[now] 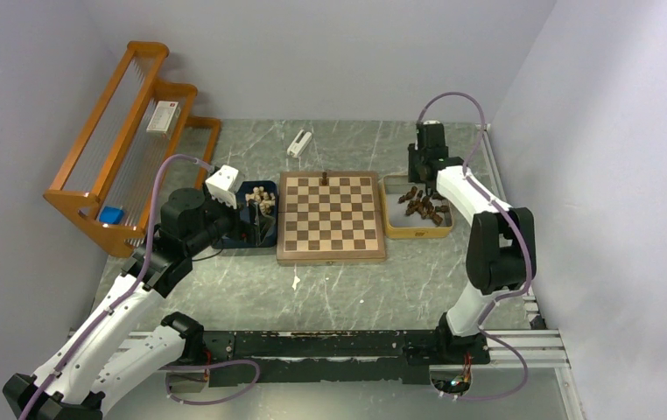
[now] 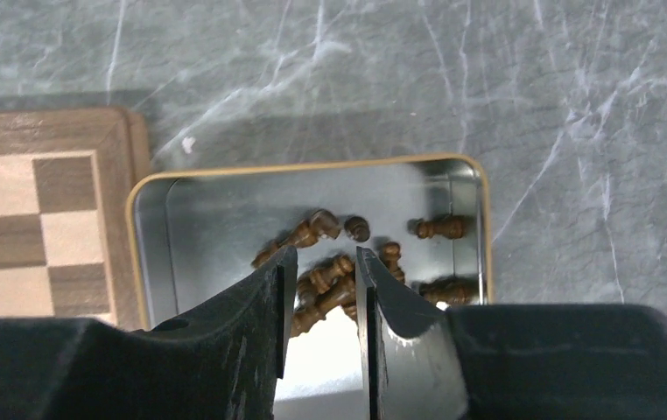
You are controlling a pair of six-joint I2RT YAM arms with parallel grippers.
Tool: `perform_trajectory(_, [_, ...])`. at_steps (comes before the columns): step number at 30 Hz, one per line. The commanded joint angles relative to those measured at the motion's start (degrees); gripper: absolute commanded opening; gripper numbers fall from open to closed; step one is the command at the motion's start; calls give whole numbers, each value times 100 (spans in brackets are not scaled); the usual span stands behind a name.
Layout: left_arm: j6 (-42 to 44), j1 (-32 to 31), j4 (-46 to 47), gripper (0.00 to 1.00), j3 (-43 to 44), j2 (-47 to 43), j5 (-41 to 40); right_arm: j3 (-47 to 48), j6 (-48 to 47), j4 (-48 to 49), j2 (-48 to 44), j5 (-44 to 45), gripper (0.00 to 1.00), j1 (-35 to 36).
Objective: Set up the chess pieces on the board
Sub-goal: Pick up the chess piece from the storage box.
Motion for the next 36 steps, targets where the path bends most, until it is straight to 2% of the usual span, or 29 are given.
perform_trajectory(1, [51, -36, 45, 95, 22, 7, -56, -109, -123, 601, 147, -456, 35, -273])
perform_trajectory(3, [60, -36, 46, 95, 22, 15, -63, -260, -76, 905, 192, -718, 35, -380])
perform_trajectory(13, [60, -35, 46, 95, 27, 41, -51, -447, -165, 1186, 481, -808, 36, -486])
perform_trajectory(29, [59, -36, 57, 95, 22, 33, -39, -425, -324, 1174, 797, -775, 38, -494])
perform_trajectory(36, [57, -34, 72, 95, 22, 49, -18, -390, -302, 1112, 856, -967, 35, -494])
